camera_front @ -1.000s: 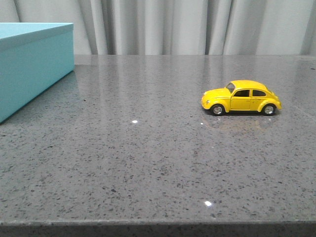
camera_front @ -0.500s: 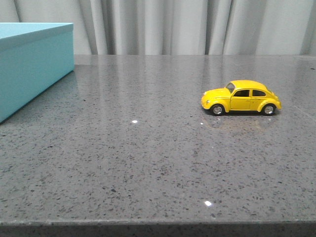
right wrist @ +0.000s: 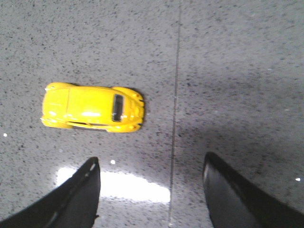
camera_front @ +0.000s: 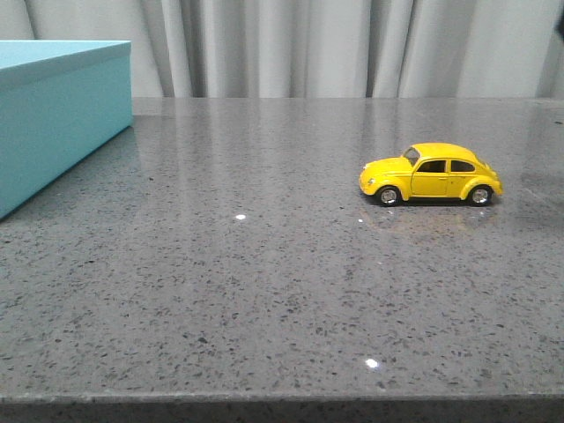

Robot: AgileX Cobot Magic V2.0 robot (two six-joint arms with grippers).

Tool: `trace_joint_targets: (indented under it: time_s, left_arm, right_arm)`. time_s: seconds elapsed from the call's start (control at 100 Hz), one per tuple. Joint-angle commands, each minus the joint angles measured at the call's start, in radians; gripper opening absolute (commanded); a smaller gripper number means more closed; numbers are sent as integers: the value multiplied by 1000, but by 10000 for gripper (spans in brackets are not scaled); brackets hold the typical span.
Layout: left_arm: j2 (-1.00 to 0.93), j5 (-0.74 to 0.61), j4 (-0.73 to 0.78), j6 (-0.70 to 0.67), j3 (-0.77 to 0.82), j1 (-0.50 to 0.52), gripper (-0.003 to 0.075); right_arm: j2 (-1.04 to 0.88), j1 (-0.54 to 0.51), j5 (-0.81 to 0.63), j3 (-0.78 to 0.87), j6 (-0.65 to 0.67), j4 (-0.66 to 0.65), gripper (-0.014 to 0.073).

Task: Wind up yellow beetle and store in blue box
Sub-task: 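Lower the right gripper over the yellow toy beetle car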

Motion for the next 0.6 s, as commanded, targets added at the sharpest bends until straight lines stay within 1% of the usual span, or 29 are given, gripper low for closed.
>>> trace_joint_targets:
  time_s: [0.0, 0.19, 0.41, 0.59]
  left_arm:
    - [11, -86, -6, -9, -37, -1, 389]
    - [11, -84, -6, -9, -37, -1, 389]
    - [11, -82, -6, -9, -37, -1, 389]
    - [11, -82, -8, -9, -37, -1, 389]
  right_arm:
    - [35, 20, -8, -72, 37, 1, 475]
    - [148, 59, 27, -152, 89, -6, 475]
    - [247, 111, 28, -214, 182, -9, 475]
    - [326, 142, 32, -251, 234, -9, 475]
